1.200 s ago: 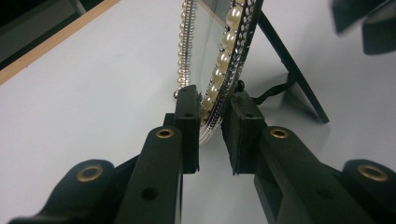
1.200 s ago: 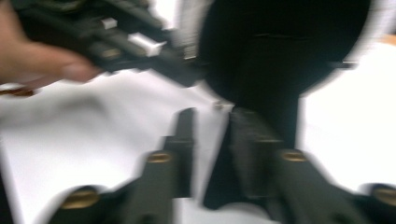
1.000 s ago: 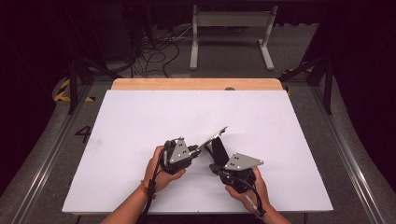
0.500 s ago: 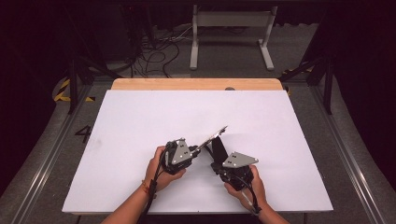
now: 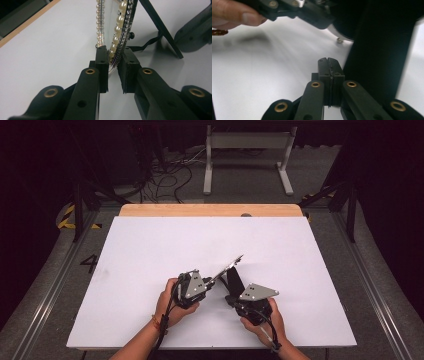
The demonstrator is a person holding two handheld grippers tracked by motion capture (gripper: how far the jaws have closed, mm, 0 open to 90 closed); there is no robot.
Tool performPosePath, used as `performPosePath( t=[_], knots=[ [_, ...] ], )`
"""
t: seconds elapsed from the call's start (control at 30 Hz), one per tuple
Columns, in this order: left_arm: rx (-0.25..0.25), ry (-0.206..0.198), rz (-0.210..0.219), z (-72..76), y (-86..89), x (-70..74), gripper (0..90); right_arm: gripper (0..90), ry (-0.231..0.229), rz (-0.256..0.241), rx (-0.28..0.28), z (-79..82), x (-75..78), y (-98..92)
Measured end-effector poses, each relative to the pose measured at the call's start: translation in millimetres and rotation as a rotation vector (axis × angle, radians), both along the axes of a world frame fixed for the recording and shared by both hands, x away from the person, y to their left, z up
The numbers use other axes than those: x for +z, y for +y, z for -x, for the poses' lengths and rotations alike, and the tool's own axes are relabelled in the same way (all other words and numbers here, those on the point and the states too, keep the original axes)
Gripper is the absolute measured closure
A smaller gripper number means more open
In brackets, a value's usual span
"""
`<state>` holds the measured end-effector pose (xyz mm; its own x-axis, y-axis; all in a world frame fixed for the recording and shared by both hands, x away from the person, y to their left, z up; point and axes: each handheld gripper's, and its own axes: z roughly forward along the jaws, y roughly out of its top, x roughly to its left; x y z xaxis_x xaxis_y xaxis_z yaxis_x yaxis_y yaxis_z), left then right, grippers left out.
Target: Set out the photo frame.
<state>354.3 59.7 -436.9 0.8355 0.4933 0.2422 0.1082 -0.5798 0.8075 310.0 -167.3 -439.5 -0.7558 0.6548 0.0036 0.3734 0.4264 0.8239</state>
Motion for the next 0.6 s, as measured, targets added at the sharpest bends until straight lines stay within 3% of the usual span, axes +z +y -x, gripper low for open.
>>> performPosePath(
  t=[0.2, 0.6],
  knots=[
    [-0.006, -0.002, -0.004, 2.3, 0.3, 0.1, 79.3, 90.0, 0.019, 0.016, -0.018, -4.7, -6.9, 2.4],
    [-0.006, 0.001, 0.011, 1.1, 0.5, -1.5, 79.2, 90.0, 0.004, 0.044, -0.028, -3.2, -8.1, 6.4]
  ],
)
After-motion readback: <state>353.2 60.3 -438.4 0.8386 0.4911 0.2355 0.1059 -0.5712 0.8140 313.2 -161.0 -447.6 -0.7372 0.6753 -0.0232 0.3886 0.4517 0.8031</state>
